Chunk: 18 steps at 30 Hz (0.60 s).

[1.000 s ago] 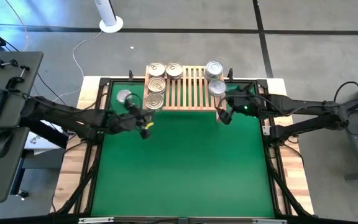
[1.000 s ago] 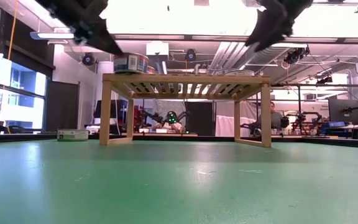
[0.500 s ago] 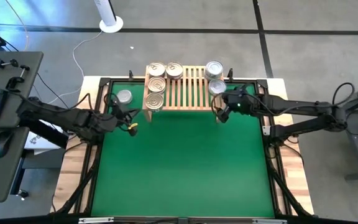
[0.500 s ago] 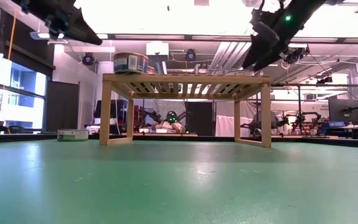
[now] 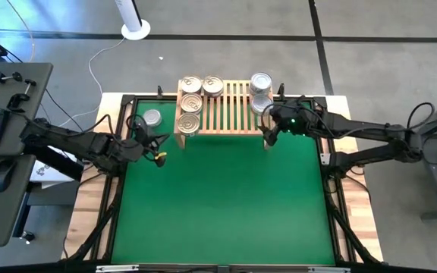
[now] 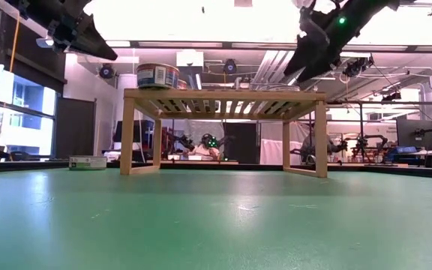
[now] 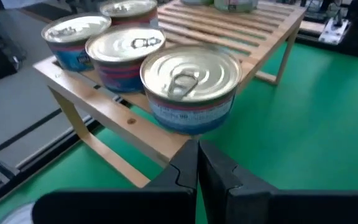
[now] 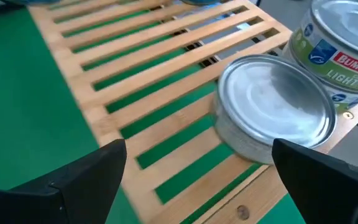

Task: Stack canned seafood by type on shelf
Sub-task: Put the center green tuna can on the shelf aligned with the other green tuna can, then move the green tuna can to the center of the table

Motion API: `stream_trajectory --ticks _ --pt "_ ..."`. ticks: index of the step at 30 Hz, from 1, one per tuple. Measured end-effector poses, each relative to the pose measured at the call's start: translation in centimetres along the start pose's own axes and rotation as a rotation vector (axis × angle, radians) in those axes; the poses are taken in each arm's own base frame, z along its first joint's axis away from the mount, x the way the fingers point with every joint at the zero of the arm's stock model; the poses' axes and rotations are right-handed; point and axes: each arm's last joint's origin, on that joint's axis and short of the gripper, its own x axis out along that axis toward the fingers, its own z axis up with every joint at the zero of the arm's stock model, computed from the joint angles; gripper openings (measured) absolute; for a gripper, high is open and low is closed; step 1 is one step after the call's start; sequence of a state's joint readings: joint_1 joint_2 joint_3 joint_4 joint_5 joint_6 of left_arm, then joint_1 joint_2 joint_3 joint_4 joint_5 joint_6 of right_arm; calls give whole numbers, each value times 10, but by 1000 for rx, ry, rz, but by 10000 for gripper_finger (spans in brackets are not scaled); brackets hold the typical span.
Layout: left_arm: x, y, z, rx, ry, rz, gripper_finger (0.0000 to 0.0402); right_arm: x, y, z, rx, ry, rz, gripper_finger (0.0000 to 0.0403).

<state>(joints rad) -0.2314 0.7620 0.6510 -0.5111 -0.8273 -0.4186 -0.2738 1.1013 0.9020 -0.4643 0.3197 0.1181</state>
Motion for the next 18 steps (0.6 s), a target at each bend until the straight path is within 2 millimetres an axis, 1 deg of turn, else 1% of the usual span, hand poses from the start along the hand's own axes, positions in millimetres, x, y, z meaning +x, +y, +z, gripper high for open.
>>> stream_trajectory --ticks 5,8,13,18 --pt "0 2 -4 -29 36 8 0 -16 8 1 24 -41 87 399" --pt "1 5 -7 -92 62 38 0 -21 20 3 25 -73 170 399" --pt "8 21 -16 -189 147 192 0 -20 48 1 -34 -91 264 399" --pt "20 42 -19 -277 209 363 0 -14 77 -4 -104 -112 242 399"
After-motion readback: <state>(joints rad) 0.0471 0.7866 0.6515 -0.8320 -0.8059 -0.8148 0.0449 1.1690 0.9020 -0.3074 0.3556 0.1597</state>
